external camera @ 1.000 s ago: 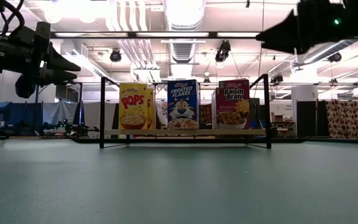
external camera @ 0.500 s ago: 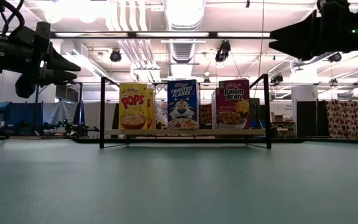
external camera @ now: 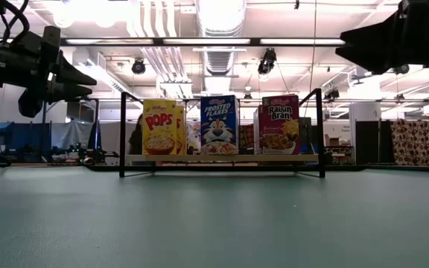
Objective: Stack cereal on shelf
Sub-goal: Return to Home Position
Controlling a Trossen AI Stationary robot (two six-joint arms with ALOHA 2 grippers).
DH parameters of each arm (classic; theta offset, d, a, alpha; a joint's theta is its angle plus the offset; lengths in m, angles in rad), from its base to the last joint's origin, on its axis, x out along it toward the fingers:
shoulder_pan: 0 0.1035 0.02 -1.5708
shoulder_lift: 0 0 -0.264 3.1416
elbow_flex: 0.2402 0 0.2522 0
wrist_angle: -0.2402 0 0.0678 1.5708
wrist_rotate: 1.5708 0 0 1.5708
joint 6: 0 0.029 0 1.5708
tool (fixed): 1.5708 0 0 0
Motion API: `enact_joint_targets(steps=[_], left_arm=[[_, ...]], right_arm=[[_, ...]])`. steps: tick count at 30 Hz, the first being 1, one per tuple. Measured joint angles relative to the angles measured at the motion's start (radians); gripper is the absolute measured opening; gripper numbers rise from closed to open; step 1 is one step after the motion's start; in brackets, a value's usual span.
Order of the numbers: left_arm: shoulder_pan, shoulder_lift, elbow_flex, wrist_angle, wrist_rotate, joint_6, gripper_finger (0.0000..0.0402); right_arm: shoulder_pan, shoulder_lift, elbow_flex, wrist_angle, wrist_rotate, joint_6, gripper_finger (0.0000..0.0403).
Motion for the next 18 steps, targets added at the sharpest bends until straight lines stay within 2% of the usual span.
enact_joint_targets(steps=[4,15,18], left_arm=[[0.0,0.0,0.0,0.0,0.0,0.0,0.0109],[0.0,0.0,0.0,0.0,0.0,0.0,0.0109],[0.0,0.0,0.0,0.0,0.0,0.0,0.0109]], right_arm=[[0.0,-0.061,0.0,-0.109,-0.004,0.023,0.0384],[0.0,-0.166,-0.001,-0.35,-0.003,0.369,0.0384],[0.0,-0.203,-0.001,-0.386,-0.002,0.41,0.0384]])
